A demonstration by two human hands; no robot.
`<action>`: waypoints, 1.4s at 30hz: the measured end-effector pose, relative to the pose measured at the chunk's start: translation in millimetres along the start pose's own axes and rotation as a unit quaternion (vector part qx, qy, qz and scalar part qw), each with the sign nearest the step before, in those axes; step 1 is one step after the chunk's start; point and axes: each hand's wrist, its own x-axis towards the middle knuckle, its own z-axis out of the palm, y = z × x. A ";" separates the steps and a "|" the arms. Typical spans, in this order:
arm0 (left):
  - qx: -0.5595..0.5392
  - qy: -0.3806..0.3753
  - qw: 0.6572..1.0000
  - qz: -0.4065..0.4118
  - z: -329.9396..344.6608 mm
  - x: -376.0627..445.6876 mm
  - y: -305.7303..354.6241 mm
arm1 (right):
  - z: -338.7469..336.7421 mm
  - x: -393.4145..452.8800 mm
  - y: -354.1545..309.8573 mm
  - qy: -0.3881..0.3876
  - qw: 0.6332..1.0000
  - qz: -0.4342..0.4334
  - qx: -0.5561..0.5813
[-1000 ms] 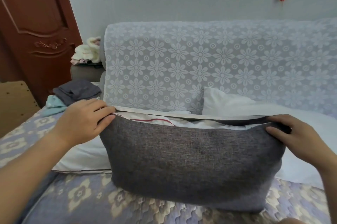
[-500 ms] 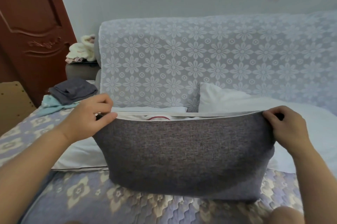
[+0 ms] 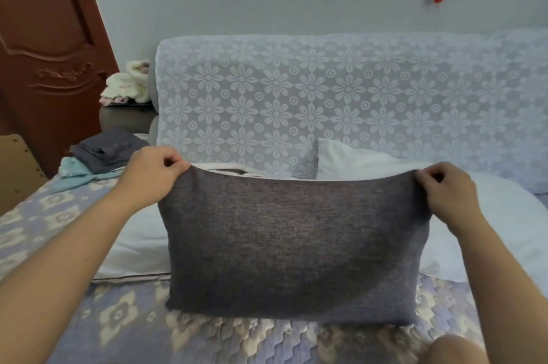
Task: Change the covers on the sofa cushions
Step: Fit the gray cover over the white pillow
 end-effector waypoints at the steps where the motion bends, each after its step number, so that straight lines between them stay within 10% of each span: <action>1: -0.027 0.029 0.999 0.002 -3.3 -1.4 5.2 | -8.5 -0.3 -4.6 0.046 0.999 -0.005 0.027; 4: -0.114 0.074 0.991 -0.006 -20.7 -1.9 6.3 | -24.2 -0.9 -21.6 0.160 0.984 -0.038 0.074; 8: 0.064 -0.074 0.994 -0.047 -8.7 7.2 20.7 | -6.4 3.8 -36.4 0.031 0.999 -0.013 -0.022; 13: -0.052 0.000 0.998 0.028 -18.0 -20.1 52.1 | -33.3 13.5 -1.0 0.177 0.983 0.029 -0.039; 18: -0.018 -0.096 0.994 0.053 6.1 -35.0 59.7 | -17.6 7.3 -20.8 0.118 0.981 0.031 -0.152; 22: -0.082 -0.068 0.994 0.011 32.9 -44.9 37.0 | 36.2 -61.0 -88.3 -0.048 0.986 -0.158 -0.023; 27: -0.170 -0.055 0.983 0.031 22.6 -60.9 33.6 | 110.2 -134.9 -155.7 -0.217 0.907 -0.356 0.055; 42: -0.447 0.147 0.871 -0.144 53.0 -114.5 -1.0 | 127.7 -139.5 -154.4 -0.361 0.852 -0.380 -0.002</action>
